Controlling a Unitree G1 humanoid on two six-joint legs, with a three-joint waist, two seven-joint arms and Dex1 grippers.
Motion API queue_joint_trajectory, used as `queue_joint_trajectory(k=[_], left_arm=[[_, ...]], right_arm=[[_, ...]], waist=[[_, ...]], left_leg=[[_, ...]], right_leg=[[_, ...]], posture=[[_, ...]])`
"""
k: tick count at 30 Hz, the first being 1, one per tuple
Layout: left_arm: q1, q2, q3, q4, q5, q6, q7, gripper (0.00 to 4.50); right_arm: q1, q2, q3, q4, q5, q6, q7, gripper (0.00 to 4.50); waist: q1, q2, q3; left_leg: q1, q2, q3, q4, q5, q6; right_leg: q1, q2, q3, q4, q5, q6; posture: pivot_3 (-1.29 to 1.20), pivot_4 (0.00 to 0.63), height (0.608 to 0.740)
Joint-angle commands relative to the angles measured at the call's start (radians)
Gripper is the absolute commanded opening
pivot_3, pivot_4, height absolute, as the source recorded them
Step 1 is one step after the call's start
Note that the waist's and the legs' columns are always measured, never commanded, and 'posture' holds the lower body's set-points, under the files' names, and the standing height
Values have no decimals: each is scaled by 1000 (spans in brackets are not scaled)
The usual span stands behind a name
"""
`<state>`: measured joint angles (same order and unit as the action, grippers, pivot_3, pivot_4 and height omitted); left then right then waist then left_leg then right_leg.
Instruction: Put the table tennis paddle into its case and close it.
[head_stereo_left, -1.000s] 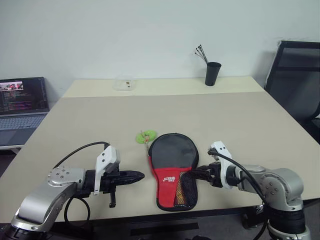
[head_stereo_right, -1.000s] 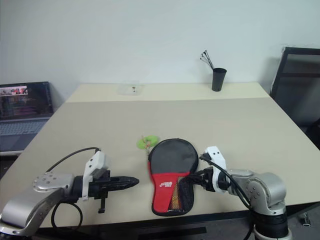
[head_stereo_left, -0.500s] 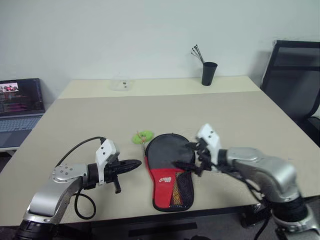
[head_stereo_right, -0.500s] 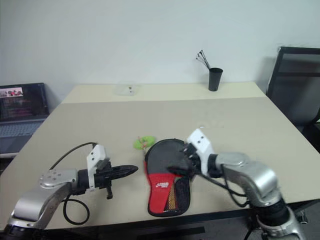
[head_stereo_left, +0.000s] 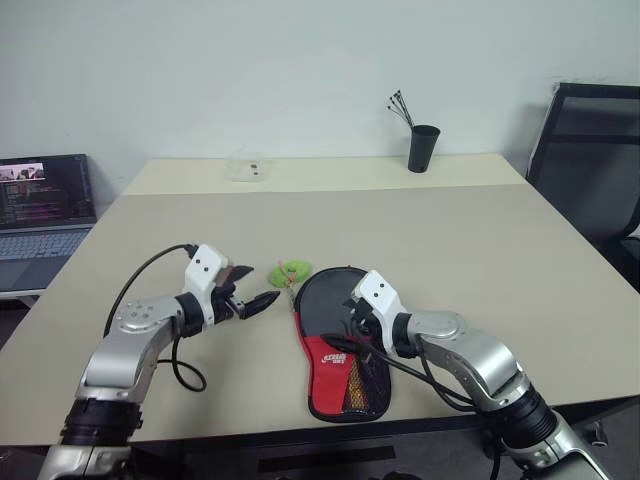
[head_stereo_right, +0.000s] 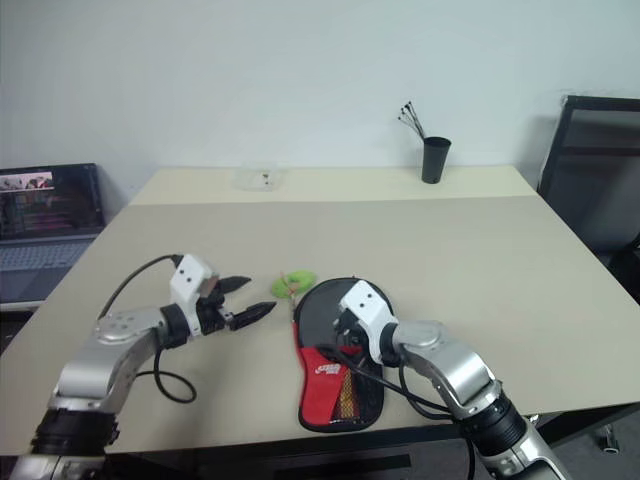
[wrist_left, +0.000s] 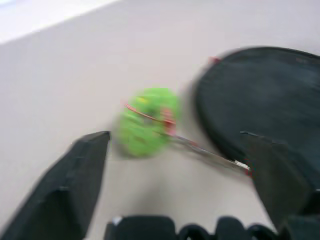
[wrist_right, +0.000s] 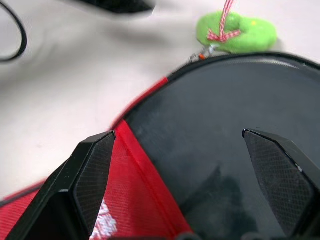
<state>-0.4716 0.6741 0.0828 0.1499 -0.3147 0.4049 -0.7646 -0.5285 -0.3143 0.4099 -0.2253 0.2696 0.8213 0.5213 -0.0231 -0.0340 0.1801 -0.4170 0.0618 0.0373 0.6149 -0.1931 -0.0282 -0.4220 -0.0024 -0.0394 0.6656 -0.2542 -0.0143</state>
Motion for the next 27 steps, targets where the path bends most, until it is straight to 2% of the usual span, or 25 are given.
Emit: queue_joint_trajectory(k=[1,11,22,25,27], left_arm=[[-102,-27,-12,113,33,-7,20,4478],[-274,-120,-115,429,120,-2,-43,4478],[-360,-167,-115,643,172,-60,-42,4478],[-354,-183,-117,652,179,-58,-43,3886],[-351,-192,-115,657,182,-55,-40,3230]], right_arm=[[-5,13,-5,-12,-20,-26,1,4500],[-2,38,-12,9,-58,-32,-4,4500],[7,57,-24,9,-83,-39,-13,4500],[7,65,-29,15,-93,-45,-21,4500],[5,68,-29,22,-106,-55,-30,4500]], waist=[[0,0,0],[-2,-1,0],[-3,-1,0],[-3,-1,-1],[-3,-1,-1]], left_leg=[[0,0,0,0,0,0],[0,0,2,1,0,0],[0,0,1,13,-1,-1],[0,0,1,14,-1,-1],[0,0,1,14,-1,-1]], right_leg=[[0,0,0,0,0,0],[0,2,0,1,0,0],[0,2,0,12,0,-1],[0,2,1,14,0,-1],[0,2,1,14,0,-1]], posture=[[0,150,740],[0,150,740],[0,150,740],[0,150,740],[0,150,740]])
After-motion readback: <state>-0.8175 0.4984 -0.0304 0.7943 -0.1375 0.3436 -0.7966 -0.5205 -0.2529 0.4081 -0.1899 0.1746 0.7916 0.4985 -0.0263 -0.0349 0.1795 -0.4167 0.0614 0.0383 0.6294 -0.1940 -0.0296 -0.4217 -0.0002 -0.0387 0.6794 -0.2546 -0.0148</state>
